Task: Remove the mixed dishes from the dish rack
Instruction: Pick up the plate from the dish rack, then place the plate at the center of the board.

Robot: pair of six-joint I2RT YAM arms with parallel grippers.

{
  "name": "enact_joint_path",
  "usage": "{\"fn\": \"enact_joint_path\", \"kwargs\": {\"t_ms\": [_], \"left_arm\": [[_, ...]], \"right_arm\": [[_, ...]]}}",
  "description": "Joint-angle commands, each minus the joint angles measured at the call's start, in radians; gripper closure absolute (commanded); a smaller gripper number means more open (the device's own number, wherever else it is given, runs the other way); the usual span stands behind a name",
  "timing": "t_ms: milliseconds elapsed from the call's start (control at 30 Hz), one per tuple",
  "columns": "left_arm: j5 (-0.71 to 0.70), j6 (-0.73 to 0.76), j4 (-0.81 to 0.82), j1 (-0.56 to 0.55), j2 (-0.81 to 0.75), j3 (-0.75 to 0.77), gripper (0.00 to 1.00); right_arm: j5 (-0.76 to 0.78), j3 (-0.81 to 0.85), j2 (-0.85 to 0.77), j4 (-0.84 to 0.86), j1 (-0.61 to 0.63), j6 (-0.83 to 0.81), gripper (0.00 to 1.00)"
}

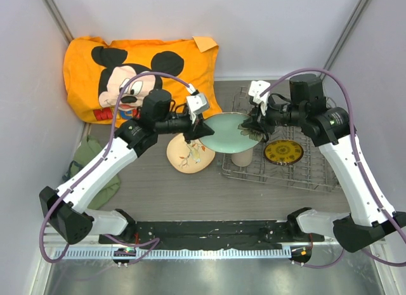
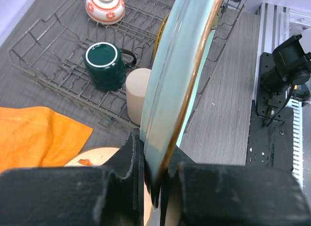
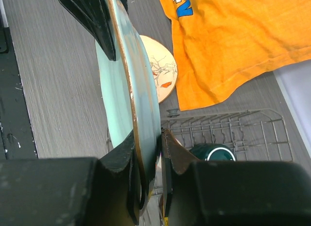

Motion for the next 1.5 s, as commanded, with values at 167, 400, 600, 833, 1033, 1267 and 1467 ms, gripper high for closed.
{"fn": "enact_joint_path", "kwargs": {"t_ms": [167,400,600,833,1033,1267,1467], "left_arm": [[-0.033,-0.039,0.093,-0.01,-0.058,-0.034,1.0],[-0.142,-0.077,0.116,0.042,-0.072,-0.062,1.0],[-0.099,-0.223,0.169,0.191,-0.075,-0.094,1.0],[-0.047,-0.372,0.212,0.359,-0.044,-0.164,1.0],[0.071,-0.528,0.274,0.49,0.072,-0.244,1.0],[0.169,-0.591,0.334,0.517,0.181,-0.318,1.0],[0.23,-0.62,0.358,0.519,0.257,-0.349,1.0]], "right_arm": [[-0.011,-0.038,-0.039,0.175,0.021,0.025,0.61],[0.05,-0.095,-0.07,0.184,0.021,0.023,0.19],[0.078,-0.141,-0.108,0.196,0.021,0.017,0.16],[0.101,-0.188,-0.134,0.201,0.021,0.011,0.15],[0.136,-0.213,-0.163,0.225,0.021,0.032,0.15],[0.19,-0.233,-0.182,0.227,0.021,0.028,0.15],[0.21,-0.262,-0.192,0.227,0.021,0.022,0.15]]}}
